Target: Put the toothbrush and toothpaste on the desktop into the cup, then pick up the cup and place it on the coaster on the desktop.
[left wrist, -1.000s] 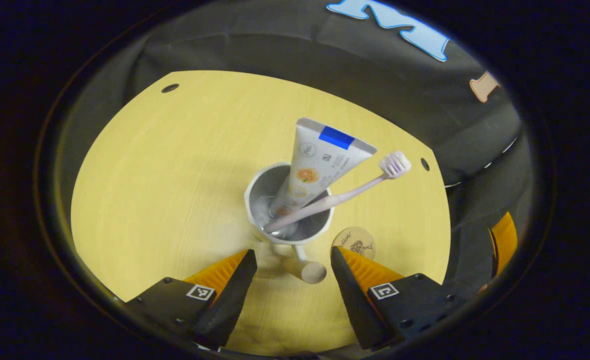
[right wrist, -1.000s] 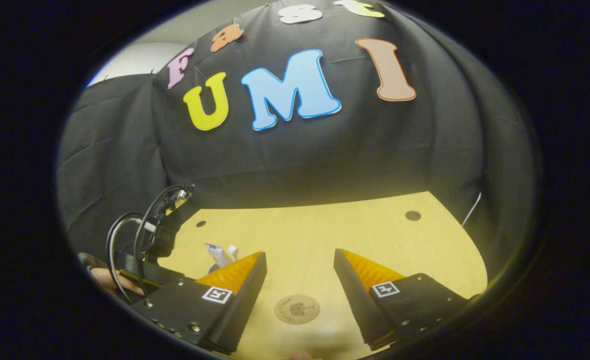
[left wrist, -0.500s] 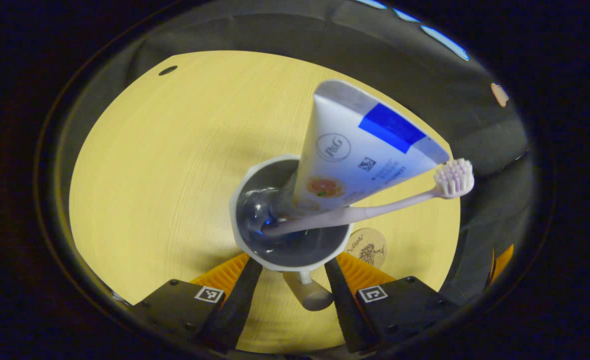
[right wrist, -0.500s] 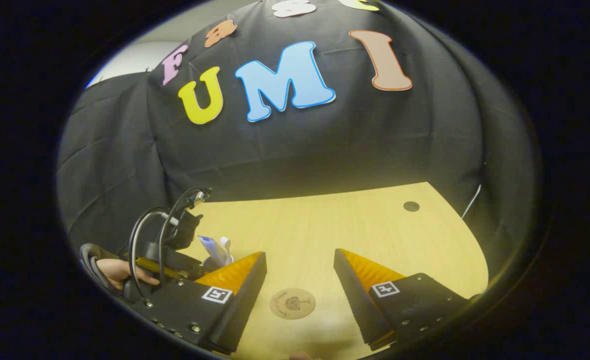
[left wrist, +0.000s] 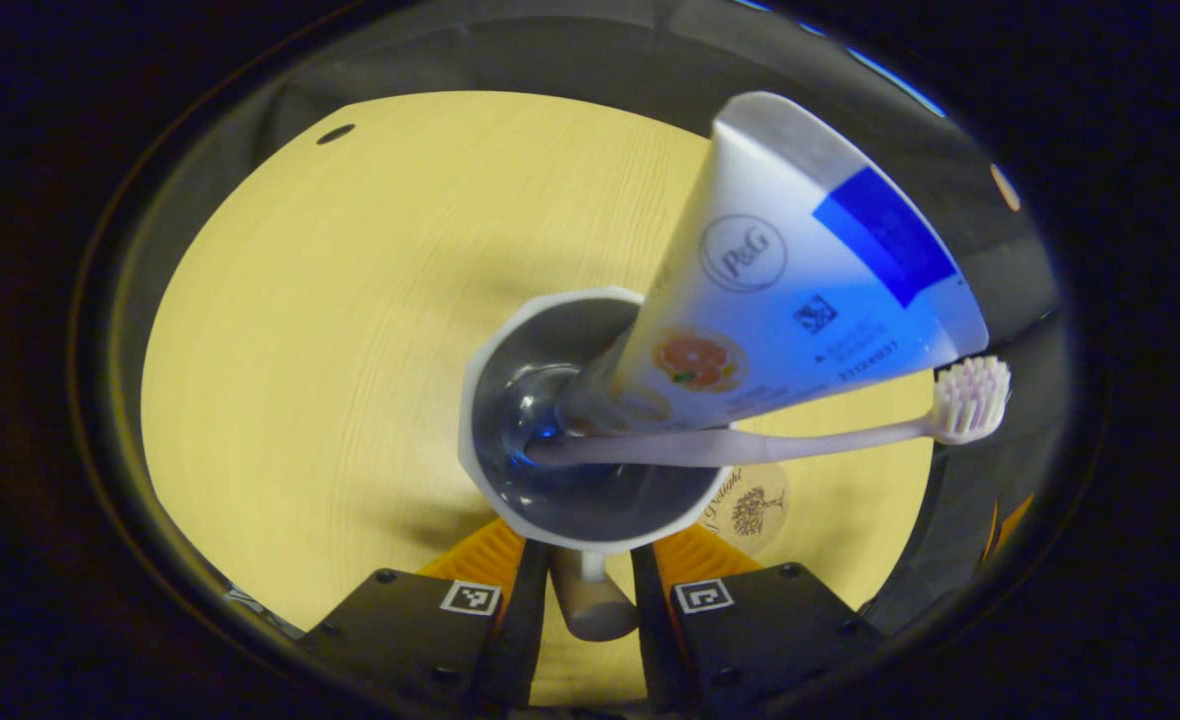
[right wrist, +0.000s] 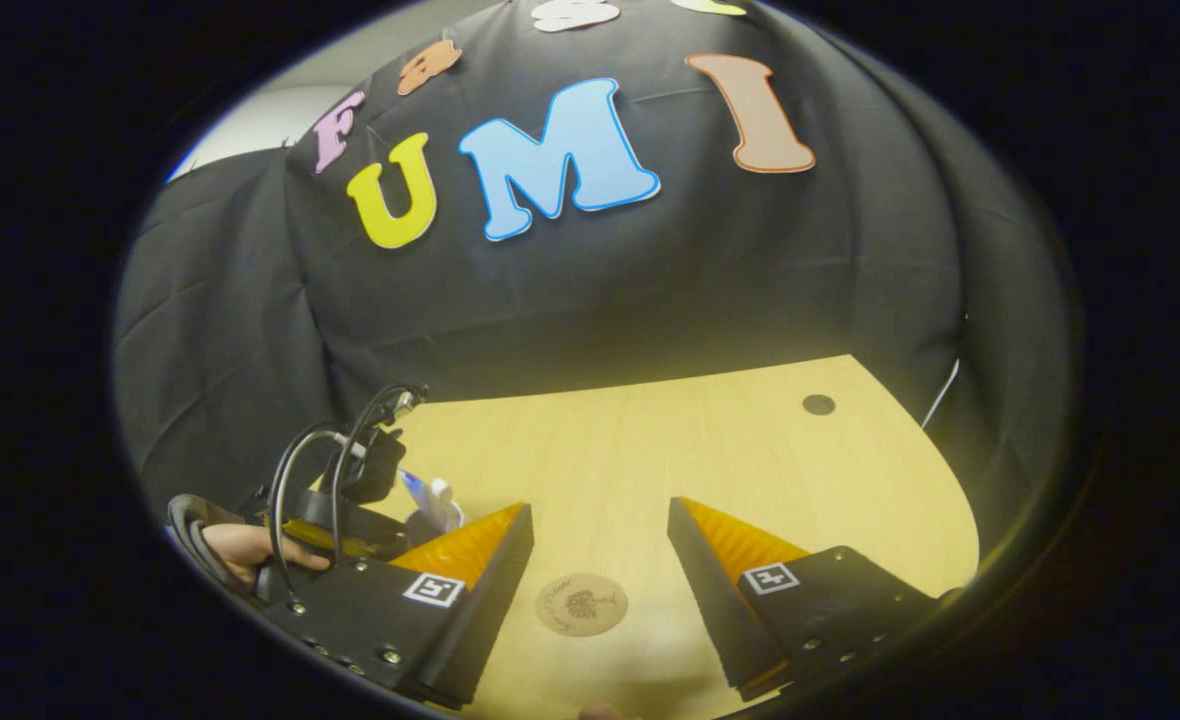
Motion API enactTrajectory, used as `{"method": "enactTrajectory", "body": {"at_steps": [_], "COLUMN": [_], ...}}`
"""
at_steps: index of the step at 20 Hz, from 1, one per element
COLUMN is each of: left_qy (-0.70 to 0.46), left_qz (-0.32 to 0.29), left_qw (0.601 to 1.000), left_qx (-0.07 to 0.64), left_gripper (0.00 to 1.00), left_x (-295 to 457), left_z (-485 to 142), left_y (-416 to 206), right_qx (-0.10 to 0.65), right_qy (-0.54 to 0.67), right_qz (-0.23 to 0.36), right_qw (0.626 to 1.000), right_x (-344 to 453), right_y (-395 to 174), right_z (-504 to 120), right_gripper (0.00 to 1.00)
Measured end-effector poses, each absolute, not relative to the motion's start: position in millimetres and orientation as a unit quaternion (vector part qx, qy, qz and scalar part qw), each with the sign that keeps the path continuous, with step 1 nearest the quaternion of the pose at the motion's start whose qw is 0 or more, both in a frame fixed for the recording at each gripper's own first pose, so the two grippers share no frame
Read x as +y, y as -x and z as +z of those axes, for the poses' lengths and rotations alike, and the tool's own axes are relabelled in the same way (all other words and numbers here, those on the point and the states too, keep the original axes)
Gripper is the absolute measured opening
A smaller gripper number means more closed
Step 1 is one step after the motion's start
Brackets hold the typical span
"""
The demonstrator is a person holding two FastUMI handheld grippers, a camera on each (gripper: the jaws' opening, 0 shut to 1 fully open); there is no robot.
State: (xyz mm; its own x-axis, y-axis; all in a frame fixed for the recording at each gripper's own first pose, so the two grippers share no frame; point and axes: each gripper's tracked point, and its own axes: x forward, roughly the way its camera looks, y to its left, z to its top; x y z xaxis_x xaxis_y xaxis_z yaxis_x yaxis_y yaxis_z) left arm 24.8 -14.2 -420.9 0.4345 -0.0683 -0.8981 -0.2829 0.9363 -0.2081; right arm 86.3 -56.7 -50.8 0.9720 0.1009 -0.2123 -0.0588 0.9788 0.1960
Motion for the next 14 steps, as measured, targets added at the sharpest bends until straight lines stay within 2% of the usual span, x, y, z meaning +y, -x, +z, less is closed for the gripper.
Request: {"method": "enactTrajectory", "body": {"at_steps": [4,9,14], "left_qy": [0.131,0.096,0.113], "left_qz": [0.071,0.053,0.044], "left_qw": [0.838,0.851,0.852], "left_qx": [0.525,0.513,0.509], "left_gripper": [0.37,0.35,0.34], "left_x": [-8,-12,-28], "left_z": [-419,-419,-414], "left_y": [-29,-29,-23], "right_qx": [0.112,0.109,0.107], "right_qy": [-0.097,-0.105,-0.107], "right_qz": [0.036,0.03,0.023], "right_qw": [0.988,0.988,0.988], "right_x": [-60,-65,-73], "right_y": [-83,-77,-72], "right_z": [-52,-51,-50], "right_gripper": [0.86,0.86,0.86]}}
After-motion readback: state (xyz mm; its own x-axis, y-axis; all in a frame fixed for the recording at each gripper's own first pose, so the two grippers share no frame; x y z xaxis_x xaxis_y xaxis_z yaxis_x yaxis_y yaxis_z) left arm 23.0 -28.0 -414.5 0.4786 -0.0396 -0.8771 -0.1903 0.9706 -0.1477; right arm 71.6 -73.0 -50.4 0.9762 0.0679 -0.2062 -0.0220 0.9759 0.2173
